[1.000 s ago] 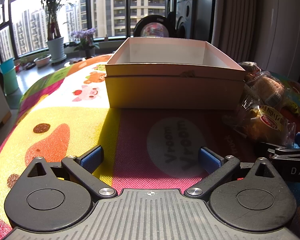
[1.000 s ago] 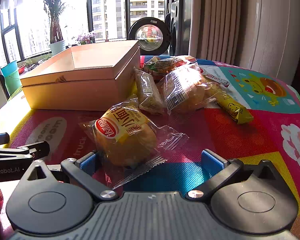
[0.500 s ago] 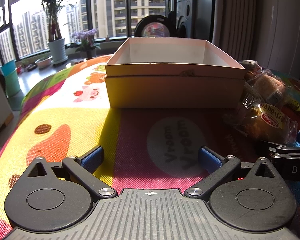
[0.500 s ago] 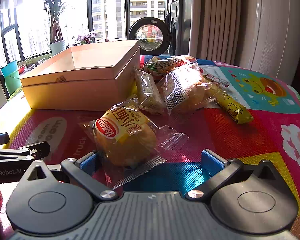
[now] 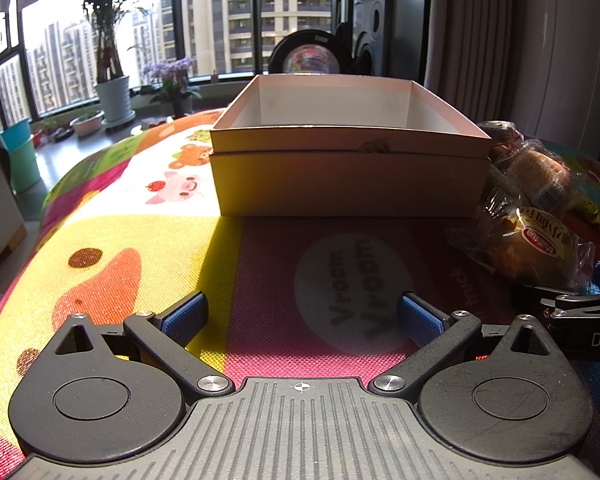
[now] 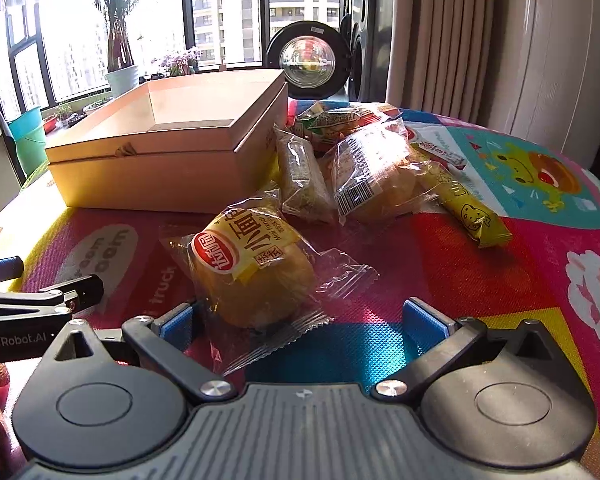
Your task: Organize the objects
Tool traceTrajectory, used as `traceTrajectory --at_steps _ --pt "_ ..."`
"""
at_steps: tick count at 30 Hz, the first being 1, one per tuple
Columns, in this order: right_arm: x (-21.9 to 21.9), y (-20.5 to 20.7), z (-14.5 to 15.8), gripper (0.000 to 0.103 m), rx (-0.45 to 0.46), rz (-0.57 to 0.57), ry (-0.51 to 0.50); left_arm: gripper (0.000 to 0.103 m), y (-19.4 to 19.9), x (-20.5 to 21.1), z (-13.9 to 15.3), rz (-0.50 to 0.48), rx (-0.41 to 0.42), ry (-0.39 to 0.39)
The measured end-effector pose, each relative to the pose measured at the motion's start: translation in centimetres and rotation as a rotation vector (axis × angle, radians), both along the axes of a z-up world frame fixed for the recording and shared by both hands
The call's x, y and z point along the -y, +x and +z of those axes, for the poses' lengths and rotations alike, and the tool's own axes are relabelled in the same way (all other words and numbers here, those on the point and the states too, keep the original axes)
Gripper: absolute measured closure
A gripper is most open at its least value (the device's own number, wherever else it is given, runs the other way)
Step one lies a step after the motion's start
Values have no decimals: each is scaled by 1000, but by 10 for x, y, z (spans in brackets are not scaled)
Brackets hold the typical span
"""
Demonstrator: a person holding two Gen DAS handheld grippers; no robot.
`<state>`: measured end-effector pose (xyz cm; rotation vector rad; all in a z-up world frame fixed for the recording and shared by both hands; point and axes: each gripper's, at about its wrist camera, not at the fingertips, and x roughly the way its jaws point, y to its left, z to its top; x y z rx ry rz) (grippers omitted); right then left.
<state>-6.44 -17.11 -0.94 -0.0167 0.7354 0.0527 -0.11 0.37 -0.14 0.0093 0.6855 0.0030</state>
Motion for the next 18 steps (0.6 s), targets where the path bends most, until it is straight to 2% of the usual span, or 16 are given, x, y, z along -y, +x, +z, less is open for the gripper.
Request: traceTrajectory --at_steps 8,13,15,18 --pt "-6 4 4 0 -51 -41 -8 1 0 0 0 -2 1 -11" --pt "-5 3 4 0 -57 -35 -13 1 0 -14 10 -34 23 -77" --pt "-5 3 4 0 -52 -33 -13 1 7 -24 23 -6 82 -81" --pt "-6 3 4 0 -51 -32 -15 1 29 -44 45 57 223 -59"
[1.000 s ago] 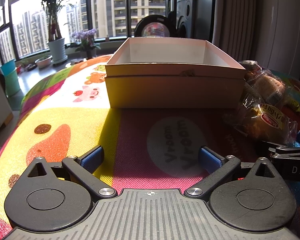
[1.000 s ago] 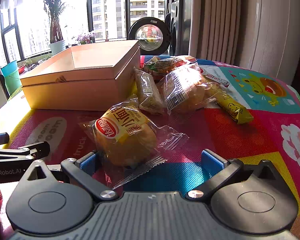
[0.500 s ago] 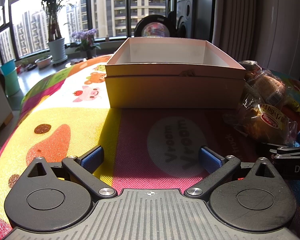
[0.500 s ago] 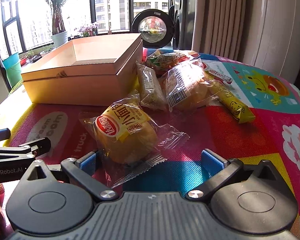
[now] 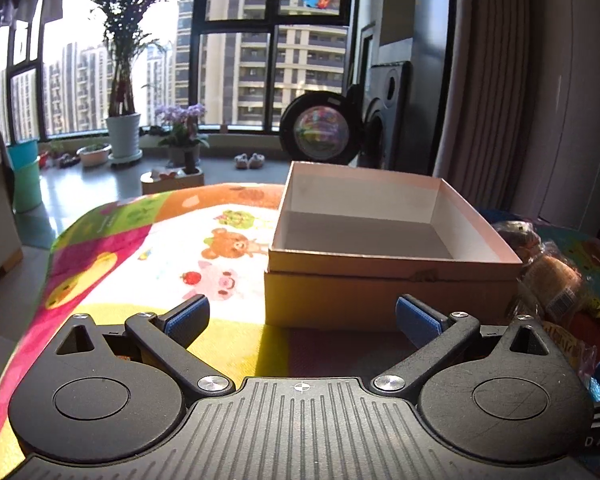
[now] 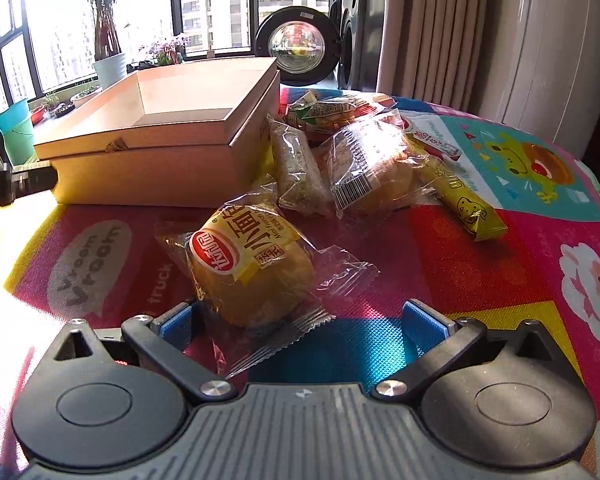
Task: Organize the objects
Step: 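Grasp the yellow-wrapped round cake with the right gripper while left gripper clamps box rim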
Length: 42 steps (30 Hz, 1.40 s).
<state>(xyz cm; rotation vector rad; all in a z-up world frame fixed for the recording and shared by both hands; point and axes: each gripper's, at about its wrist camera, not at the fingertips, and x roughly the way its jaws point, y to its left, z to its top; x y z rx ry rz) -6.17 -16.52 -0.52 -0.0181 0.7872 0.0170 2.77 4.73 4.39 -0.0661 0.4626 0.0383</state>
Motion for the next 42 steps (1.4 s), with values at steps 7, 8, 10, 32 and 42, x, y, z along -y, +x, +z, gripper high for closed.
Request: traceTrajectory --at_steps 7,8,10,32,42 --pt "2 0 2 0 -7 32 9 1 86 -24 16 62 -19 -14" --pt "3 1 3 0 -11 54 10 1 96 -24 14 56 -39 -13" --pt "4 1 4 0 -14 80 14 1 112 -23 7 61 -67 -4" --pt "-28 25 21 0 42 254 -128 90 114 -32 -23 -41 -137 -151" --pt "-54 11 44 47 -96 308 -139 90 112 -38 -23 -51 -127 -174"
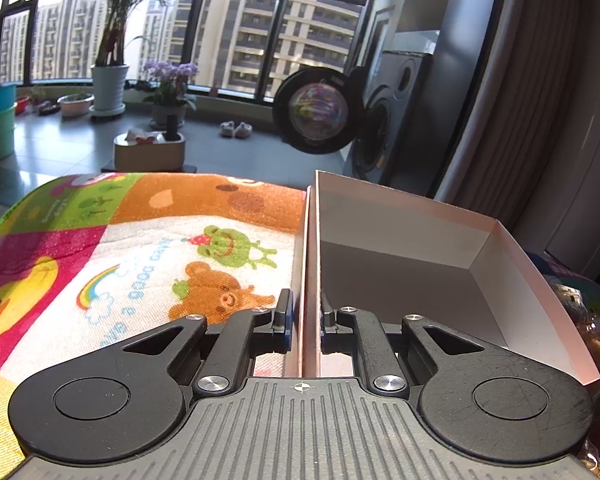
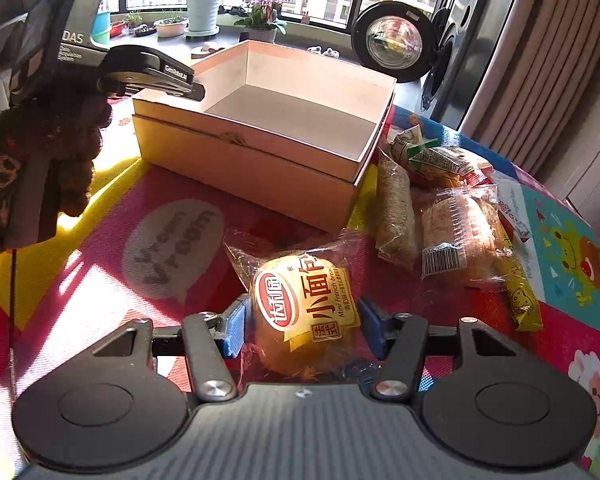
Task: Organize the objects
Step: 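Grasp the yellow-wrapped round cake with the right gripper while left gripper clamps box rim, then carry the cake into the box and open the right gripper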
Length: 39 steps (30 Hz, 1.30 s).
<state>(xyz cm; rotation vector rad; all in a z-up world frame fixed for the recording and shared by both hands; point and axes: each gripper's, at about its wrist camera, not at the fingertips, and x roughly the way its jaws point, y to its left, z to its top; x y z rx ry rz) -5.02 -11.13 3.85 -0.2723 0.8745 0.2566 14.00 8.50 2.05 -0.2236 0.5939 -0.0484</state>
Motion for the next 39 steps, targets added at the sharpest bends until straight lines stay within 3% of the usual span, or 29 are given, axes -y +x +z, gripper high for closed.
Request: traceTrajectory --at_steps 4,9,14,18,23,33,39 --pt "-6 -4 51 47 56 8 87 90 -1 0 0 -1 -8 -7" --pt "-23 50 102 47 104 -8 239 90 -1 0 0 0 -9 -8" --pt "-57 126 99 47 107 -51 299 89 -3 0 0 0 -9 -24" --pt "-69 177 76 45 19 -91 351 89 -5 -1 1 -1 -6 -35" --pt "-34 153 86 30 90 -140 304 89 -4 -2 0 -1 -5 -35" --pt "65 80 74 26 165 -366 132 89 -3 -2 -1 2 -2 -22" --pt "78 63 45 24 145 -383 29 89 -3 -2 -1 2 -2 -21"
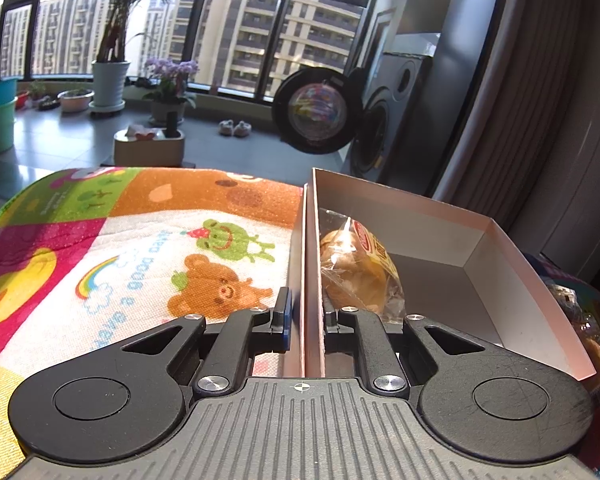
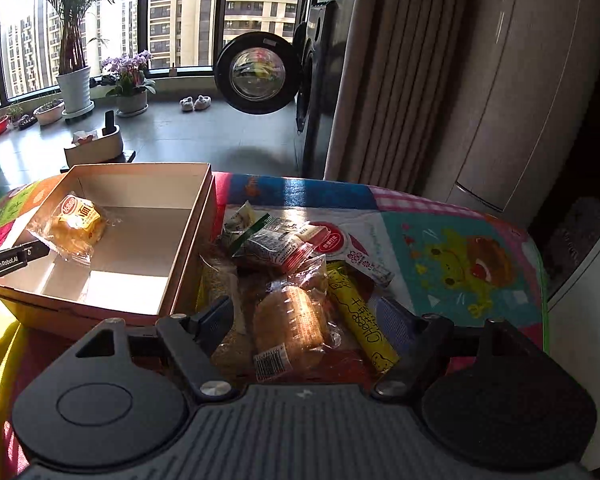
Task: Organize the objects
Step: 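Carry the cake into the box and open the right gripper, then grasp the long wrapped grain bar with the right gripper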
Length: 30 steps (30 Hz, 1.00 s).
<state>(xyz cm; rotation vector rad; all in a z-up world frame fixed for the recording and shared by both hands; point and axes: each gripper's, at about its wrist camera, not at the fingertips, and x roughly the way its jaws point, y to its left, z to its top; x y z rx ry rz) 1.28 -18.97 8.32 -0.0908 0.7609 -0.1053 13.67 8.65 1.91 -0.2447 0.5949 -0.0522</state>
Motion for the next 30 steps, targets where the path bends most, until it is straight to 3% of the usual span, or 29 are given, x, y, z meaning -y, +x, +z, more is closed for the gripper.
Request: traceTrajectory --at_steps 3,5,8,13,15,23,26,30 --pt "-17 -5 -18 27 -19 85 -57 89 -1 1 0 1 -1 -4" --pt "-33 -9 -28 40 -29 161 -123 89 -1 0 0 1 -1 -4" --pt "-55 -9 -45 50 -46 240 -193 89 -1 0 0 1 -2 -7" --pt "-65 5 -69 69 -62 249 -241 89 -1 0 0 2 -1 -3" --pt "-60 5 -69 76 -49 243 -189 89 -1 1 0 3 1 3" --pt "-10 -45 -53 76 -83 202 179 90 -1 7 -4 7 -11 28" --pt "0 -71 -50 76 -96 246 236 90 -1 10 -6 11 -20 44" --pt "2 -84 -42 74 -27 252 202 90 -2 10 -5 13 -18 54"
